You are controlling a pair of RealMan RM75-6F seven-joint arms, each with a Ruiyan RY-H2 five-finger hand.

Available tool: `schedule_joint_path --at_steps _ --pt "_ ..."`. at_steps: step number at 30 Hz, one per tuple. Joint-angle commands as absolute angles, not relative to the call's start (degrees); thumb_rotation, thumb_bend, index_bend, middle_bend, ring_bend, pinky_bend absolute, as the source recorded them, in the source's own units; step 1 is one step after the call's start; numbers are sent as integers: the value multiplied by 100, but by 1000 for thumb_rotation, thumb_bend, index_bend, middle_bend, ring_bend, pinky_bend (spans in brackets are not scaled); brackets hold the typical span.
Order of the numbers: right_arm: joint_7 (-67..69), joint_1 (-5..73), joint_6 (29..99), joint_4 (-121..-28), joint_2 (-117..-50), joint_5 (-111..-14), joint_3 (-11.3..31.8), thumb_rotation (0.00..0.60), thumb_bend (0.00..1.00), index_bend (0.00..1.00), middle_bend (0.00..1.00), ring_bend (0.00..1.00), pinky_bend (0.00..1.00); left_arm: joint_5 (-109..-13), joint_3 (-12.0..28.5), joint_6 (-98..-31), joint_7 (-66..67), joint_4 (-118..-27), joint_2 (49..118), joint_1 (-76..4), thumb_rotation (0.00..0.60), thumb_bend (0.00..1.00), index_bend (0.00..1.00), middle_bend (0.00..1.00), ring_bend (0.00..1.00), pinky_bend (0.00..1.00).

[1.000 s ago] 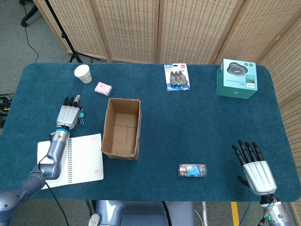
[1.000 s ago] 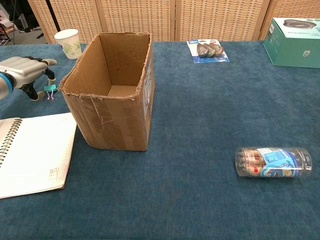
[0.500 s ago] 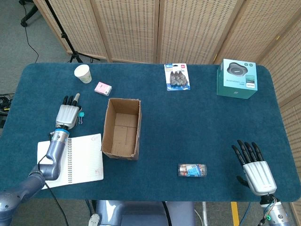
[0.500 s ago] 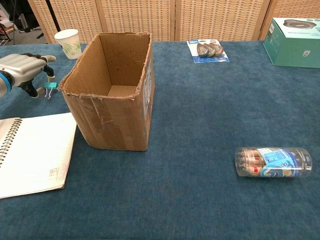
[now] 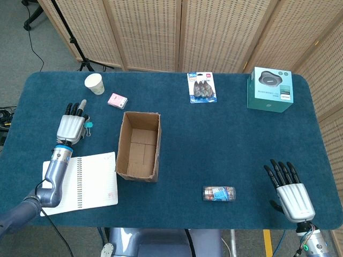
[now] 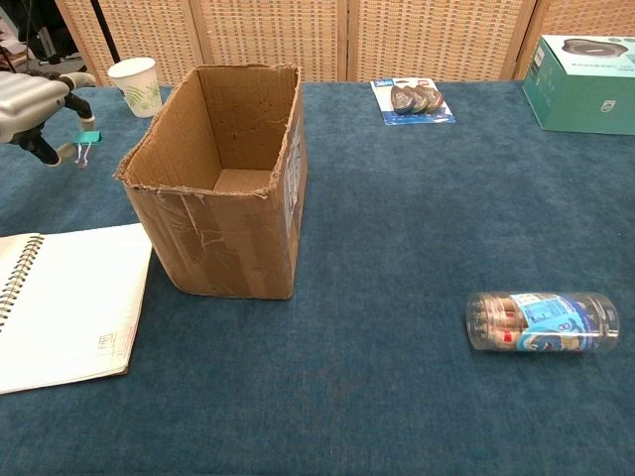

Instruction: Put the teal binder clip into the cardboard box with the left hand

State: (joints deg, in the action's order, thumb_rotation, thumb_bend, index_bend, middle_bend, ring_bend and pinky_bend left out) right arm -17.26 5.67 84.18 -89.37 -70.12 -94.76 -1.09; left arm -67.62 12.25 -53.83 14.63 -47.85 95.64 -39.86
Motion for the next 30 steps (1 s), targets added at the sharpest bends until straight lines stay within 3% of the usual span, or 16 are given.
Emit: schedule_joint_path --at_steps 1,17,23,30 --pt "-1728 563 8426 -8937 -7015 -9476 -107 600 156 0 0 0 0 -6891 1212 -5833 1510 -5459 9162 -3753 600 481 558 0 0 0" --pt "-1872 557 8414 -8927 -7078 -9569 -163 600 156 0 0 0 0 -7970 957 -7479 2139 -8717 7862 -3152 600 484 567 0 0 0" --pt "-1828 560 8413 -8923 -7064 -9586 -170 600 156 0 0 0 0 -8174 1005 -7544 2775 -9802 7880 -3279 600 484 568 0 0 0" --pt "-1757 578 8378 -8928 -7028 -9594 -181 600 156 0 0 0 0 -7962 1159 -7400 3653 -10193 8345 -3545 600 483 570 0 0 0"
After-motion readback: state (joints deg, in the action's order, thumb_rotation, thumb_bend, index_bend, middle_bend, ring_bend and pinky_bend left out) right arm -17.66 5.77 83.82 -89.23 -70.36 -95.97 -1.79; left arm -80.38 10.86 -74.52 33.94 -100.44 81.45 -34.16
